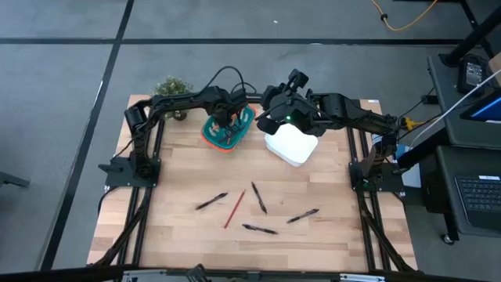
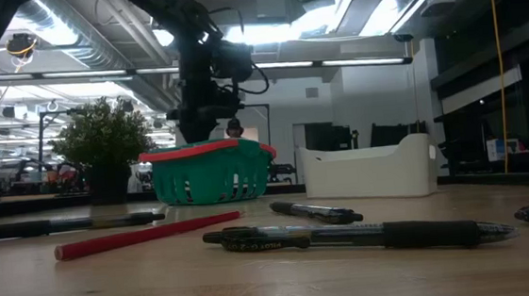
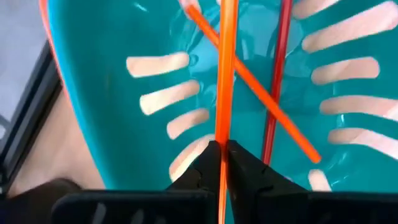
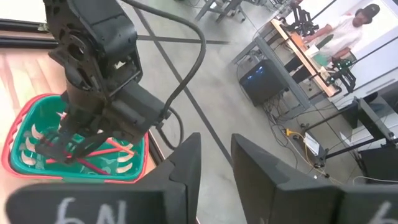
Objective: Sort pens & pencils
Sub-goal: Put the orange pencil into the blue bin
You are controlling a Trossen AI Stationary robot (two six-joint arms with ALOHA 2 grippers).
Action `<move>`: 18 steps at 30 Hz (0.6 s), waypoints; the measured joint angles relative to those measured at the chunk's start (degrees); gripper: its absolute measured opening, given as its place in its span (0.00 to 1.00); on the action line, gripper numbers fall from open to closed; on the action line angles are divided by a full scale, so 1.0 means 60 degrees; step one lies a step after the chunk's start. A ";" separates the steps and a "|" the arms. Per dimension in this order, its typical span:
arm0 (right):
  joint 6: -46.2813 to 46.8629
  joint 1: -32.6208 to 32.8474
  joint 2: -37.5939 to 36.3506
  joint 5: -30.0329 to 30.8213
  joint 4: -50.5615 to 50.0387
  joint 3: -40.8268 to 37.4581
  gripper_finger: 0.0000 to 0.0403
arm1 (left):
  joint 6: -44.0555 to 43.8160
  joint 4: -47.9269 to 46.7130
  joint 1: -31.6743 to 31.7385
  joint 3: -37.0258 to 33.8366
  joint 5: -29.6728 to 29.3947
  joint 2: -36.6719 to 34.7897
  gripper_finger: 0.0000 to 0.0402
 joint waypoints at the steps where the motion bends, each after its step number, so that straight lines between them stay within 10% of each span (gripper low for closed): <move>1: 0.0012 0.0000 -0.0003 0.0004 -0.0018 0.0000 0.22 | 0.0004 0.0125 0.0005 0.0005 0.0000 0.0030 0.03; 18: 0.0096 0.0066 -0.0003 0.0011 -0.0156 0.0000 0.22 | 0.0278 0.0084 0.0017 0.0004 0.0303 0.0443 0.14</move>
